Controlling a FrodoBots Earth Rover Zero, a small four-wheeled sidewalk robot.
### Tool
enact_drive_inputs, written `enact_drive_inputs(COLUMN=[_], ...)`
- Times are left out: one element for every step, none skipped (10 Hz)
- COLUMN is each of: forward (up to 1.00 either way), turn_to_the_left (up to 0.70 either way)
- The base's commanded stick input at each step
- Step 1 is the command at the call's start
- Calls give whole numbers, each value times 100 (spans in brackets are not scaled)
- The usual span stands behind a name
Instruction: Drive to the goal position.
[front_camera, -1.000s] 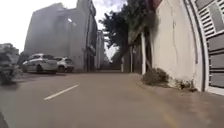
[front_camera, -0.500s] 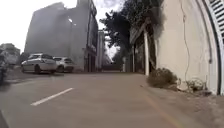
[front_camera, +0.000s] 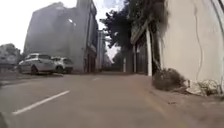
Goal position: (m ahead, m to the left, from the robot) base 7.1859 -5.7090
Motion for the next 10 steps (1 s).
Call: enact_drive_inputs(forward=[85, 85, 85, 85, 85, 85, 85, 85, 85, 85], turn_to_the_left=[0, 0, 0, 0, 0, 0, 0, 0, 0, 0])
